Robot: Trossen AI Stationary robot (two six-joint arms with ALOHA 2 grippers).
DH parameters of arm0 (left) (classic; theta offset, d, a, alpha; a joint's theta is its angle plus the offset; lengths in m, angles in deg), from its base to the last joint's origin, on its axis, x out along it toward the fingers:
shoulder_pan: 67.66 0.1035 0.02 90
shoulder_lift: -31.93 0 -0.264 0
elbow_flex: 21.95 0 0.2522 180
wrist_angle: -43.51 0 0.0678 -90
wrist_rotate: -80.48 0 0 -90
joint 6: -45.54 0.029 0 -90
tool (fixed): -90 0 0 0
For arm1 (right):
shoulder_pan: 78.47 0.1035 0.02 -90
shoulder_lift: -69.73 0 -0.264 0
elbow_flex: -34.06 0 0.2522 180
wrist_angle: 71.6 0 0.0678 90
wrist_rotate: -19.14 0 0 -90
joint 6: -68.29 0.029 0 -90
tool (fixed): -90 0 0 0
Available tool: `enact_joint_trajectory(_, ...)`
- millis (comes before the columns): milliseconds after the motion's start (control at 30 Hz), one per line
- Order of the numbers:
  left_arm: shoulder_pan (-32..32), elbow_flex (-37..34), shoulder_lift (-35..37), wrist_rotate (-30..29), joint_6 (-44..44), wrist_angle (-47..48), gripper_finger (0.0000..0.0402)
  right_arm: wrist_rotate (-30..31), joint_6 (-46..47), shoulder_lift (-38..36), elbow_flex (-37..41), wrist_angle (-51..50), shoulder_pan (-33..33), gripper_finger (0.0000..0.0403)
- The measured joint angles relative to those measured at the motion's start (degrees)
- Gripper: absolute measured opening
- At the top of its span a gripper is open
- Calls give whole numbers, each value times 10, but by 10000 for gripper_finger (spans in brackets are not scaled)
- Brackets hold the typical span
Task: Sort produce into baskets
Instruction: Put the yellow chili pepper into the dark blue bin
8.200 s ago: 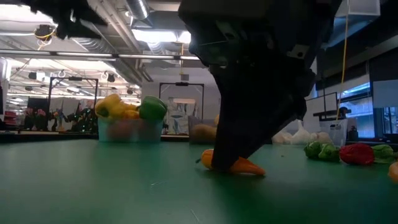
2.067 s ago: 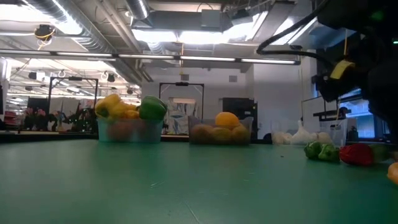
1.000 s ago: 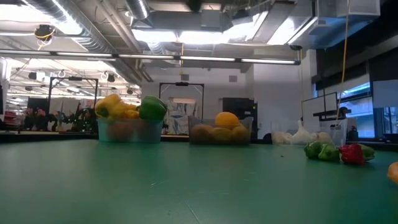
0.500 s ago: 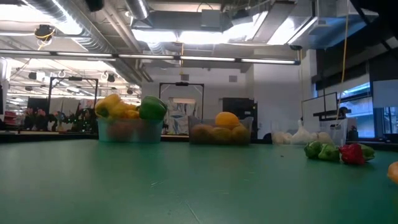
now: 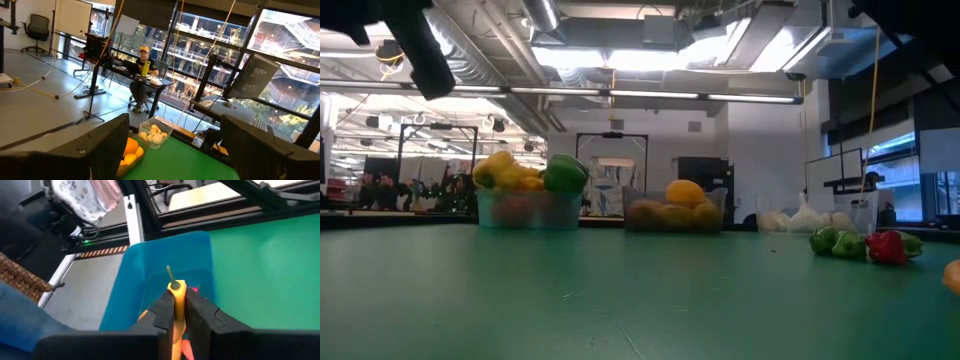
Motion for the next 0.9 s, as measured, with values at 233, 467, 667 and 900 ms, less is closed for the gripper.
enact_joint_trajectory(233, 0, 0, 0, 0, 0, 0, 308, -10, -3, 0, 0, -2, 2, 130)
enact_joint_trajectory(467, 0, 0, 0, 0, -8, 0, 308, -25, 27, -7, 0, -6, -4, 216)
enact_joint_trajectory(667, 0, 0, 0, 0, -9, 0, 308, -32, -17, -82, -2, -101, -4, 212)
enact_joint_trajectory(900, 0, 0, 0, 0, -14, 0, 308, -25, -20, -142, 0, -389, 14, 194)
